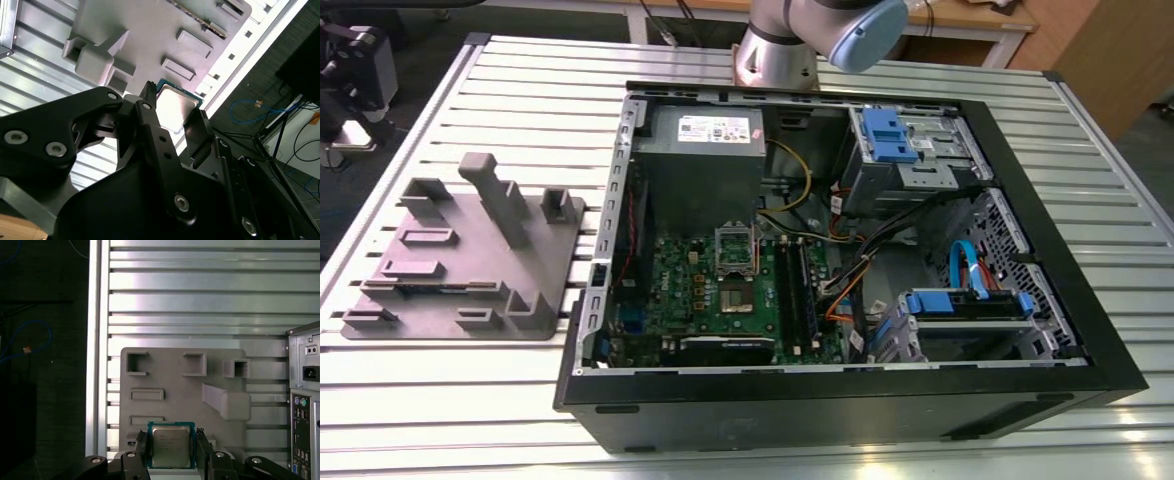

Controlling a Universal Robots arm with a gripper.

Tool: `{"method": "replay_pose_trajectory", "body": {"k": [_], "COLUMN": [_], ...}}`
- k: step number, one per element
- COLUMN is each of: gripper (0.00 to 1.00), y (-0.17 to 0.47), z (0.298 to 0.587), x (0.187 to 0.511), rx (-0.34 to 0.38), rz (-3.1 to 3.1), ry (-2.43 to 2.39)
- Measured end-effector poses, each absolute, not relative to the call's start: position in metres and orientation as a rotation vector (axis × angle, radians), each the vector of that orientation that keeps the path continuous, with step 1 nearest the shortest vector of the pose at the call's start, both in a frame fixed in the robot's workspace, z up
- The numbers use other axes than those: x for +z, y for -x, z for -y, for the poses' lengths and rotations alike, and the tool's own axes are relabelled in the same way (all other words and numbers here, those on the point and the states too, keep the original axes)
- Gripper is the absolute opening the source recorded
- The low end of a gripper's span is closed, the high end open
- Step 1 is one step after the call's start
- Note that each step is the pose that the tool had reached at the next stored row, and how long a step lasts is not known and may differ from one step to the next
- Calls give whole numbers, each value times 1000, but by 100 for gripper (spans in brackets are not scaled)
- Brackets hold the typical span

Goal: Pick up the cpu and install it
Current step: 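Pick up the cpu and move it towards the insertion slot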

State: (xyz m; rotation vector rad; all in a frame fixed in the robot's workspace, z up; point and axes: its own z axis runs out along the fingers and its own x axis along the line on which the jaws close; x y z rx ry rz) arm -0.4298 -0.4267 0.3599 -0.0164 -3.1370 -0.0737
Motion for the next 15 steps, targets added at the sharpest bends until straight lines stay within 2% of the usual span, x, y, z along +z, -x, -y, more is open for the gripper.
{"method": "replay_pose_trajectory", "body": {"k": [15], "gripper": [47], "y": [421], "z": [427], "x": [360], "rx": [-74], "rz": [3137], "ry": [16]}}
